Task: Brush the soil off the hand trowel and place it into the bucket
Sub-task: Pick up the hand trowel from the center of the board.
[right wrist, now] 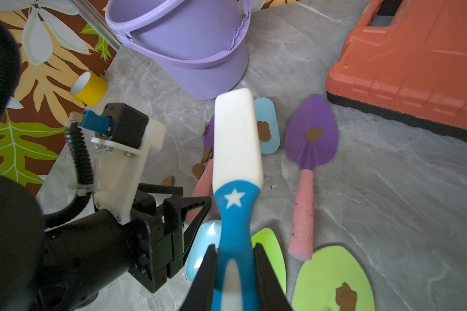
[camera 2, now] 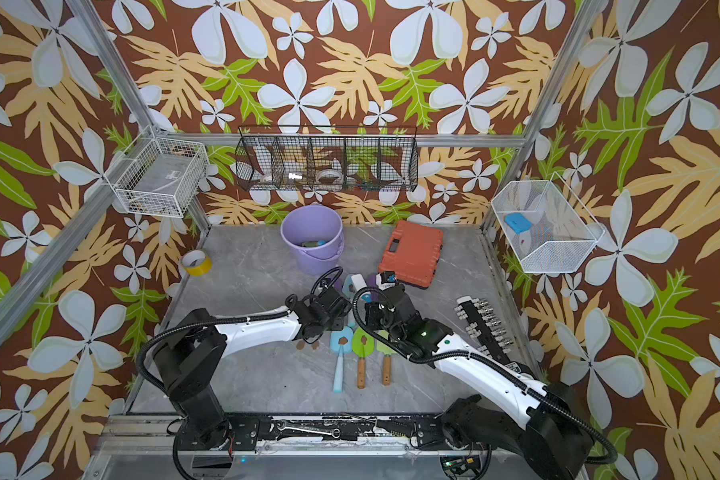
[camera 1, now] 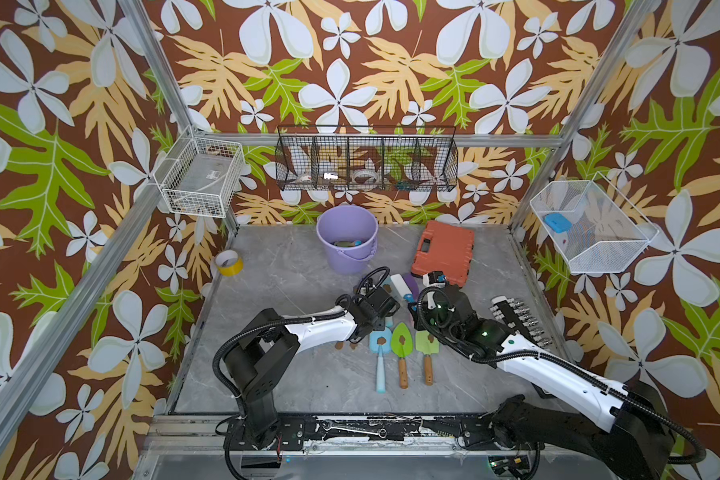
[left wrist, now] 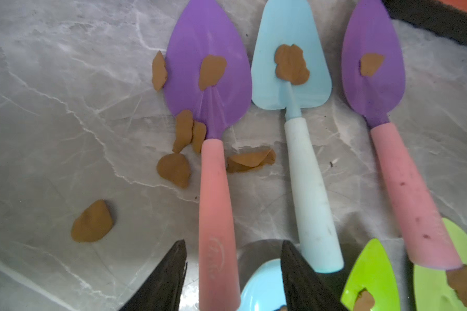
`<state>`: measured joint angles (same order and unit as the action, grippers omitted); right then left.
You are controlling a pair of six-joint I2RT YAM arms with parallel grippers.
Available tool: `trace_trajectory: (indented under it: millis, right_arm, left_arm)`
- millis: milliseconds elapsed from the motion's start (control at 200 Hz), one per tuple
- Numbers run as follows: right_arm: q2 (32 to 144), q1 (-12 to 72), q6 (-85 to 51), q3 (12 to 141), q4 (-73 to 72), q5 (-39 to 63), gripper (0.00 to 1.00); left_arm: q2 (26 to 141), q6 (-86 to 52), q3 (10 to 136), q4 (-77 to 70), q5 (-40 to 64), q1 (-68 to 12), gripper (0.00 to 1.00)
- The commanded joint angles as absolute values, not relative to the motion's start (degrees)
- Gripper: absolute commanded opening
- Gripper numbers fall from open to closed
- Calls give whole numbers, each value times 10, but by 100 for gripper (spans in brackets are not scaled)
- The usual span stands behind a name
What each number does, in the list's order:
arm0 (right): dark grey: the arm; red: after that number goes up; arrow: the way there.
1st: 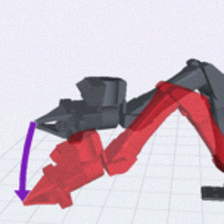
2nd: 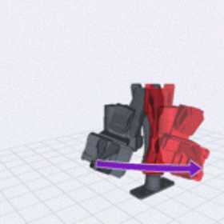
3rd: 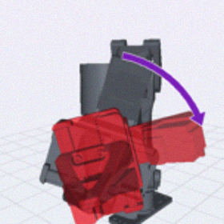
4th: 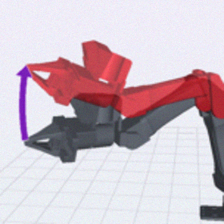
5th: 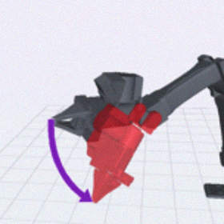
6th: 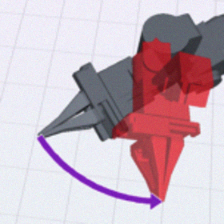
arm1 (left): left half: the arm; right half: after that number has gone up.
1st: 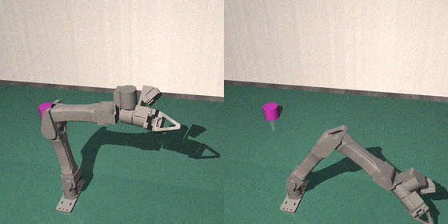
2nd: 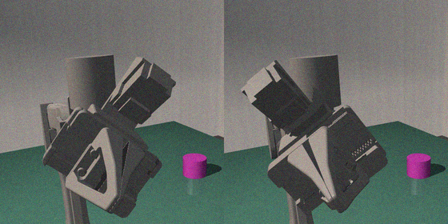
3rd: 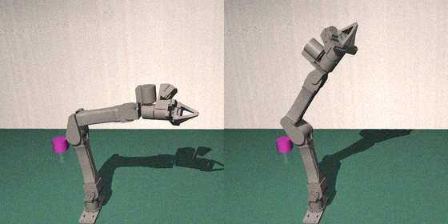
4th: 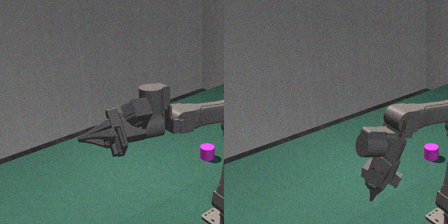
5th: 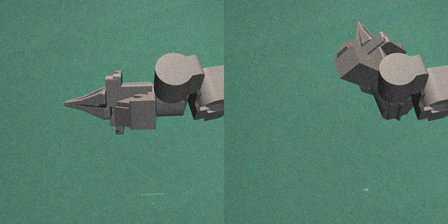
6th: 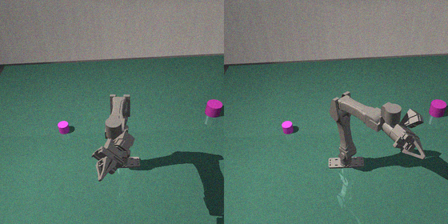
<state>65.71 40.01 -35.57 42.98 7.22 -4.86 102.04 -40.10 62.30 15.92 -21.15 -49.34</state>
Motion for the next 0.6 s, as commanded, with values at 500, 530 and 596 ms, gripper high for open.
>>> trace_trajectory:
  millis: [500,530,596]
  right_arm:
    - [654,399,-354,423,56,-50,0]
    - [655,399,-355,424,56,-50,0]
    - [655,399,-356,426,56,-50,0]
  left_arm:
    - [1063,-366,628,134,-194,-465,42]
    - [1065,-365,628,134,-190,-464,42]
    - [1068,-365,625,132,-188,-465,41]
